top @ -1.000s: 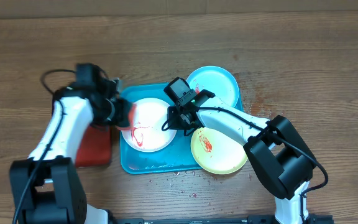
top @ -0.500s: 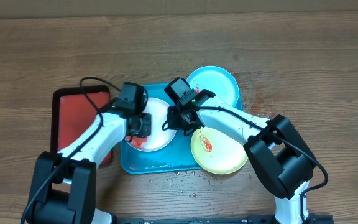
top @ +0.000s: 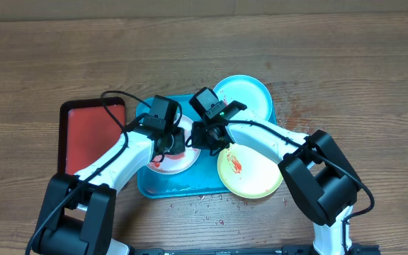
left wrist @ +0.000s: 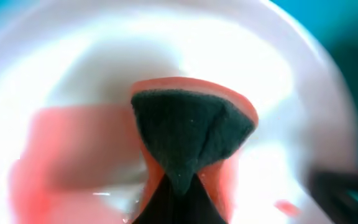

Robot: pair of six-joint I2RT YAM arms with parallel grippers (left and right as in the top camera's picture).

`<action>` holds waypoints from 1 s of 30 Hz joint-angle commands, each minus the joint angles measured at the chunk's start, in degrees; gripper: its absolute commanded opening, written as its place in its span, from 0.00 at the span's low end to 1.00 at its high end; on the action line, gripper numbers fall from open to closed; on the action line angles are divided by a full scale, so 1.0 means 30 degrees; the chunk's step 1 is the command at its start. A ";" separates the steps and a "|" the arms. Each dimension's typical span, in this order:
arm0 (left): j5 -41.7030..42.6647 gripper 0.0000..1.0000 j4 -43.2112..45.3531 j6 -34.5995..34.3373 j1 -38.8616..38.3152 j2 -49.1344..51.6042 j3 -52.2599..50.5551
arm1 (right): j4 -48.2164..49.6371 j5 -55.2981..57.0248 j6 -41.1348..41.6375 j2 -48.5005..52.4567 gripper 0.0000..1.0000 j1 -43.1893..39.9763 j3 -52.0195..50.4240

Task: Clean dirty plates on tray and stack at the side
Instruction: 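Scrub the white plate with the sponge while the right gripper holds it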

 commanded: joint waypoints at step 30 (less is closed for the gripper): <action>-0.5625 0.04 0.3424 0.1617 0.0357 0.1450 -0.0087 | -0.0459 -0.2324 0.0058 0.0503 0.04 -0.0175 -0.0488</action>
